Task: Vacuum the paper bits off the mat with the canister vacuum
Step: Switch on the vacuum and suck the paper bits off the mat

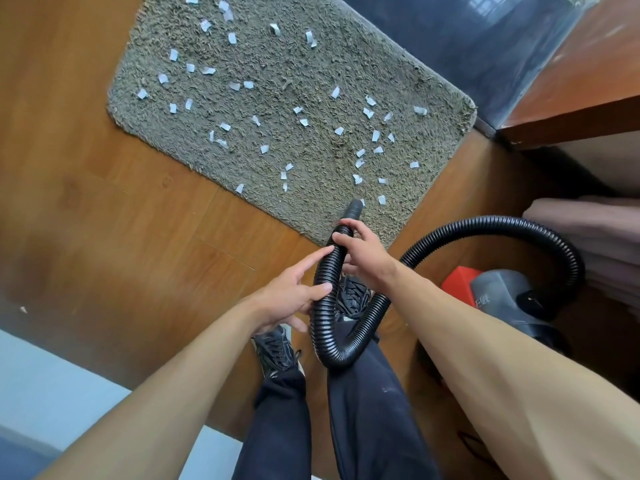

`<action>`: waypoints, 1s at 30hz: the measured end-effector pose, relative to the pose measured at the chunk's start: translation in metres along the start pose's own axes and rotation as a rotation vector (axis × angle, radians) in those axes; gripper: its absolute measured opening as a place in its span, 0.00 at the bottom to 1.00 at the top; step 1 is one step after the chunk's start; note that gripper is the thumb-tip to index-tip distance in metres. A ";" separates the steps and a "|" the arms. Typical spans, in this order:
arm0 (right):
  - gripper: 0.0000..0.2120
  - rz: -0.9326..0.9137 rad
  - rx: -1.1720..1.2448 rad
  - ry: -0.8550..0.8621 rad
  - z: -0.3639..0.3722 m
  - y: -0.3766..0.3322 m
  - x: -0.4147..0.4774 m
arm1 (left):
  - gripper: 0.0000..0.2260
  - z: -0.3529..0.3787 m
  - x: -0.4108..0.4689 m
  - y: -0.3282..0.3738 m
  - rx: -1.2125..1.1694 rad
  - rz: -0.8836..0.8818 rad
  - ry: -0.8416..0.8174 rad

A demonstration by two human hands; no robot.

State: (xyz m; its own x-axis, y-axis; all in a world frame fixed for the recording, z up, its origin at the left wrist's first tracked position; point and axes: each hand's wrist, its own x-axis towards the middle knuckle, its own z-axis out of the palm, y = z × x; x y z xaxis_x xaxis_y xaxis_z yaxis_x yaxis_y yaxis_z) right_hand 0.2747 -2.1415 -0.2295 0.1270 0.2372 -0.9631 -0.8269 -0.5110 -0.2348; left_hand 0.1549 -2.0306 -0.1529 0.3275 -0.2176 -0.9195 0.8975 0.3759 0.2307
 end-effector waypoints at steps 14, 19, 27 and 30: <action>0.21 -0.024 0.187 0.060 -0.025 -0.009 0.000 | 0.28 0.015 0.017 0.032 0.147 -0.020 -0.022; 0.20 -0.013 0.236 0.067 -0.038 -0.015 -0.002 | 0.29 0.023 0.024 0.045 0.180 -0.029 -0.058; 0.20 -0.023 0.227 0.090 -0.040 -0.022 0.000 | 0.28 0.027 0.025 0.055 0.216 -0.023 -0.028; 0.21 -0.013 0.226 0.090 -0.036 -0.025 0.001 | 0.28 0.024 0.024 0.054 0.208 -0.020 -0.034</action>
State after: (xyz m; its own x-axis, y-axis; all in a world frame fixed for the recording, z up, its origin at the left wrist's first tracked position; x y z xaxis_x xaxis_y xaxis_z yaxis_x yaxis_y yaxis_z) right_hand 0.3156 -2.1585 -0.2294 0.1783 0.1626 -0.9704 -0.9252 -0.3080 -0.2216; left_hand 0.2179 -2.0371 -0.1553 0.3159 -0.2546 -0.9140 0.9443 0.1776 0.2769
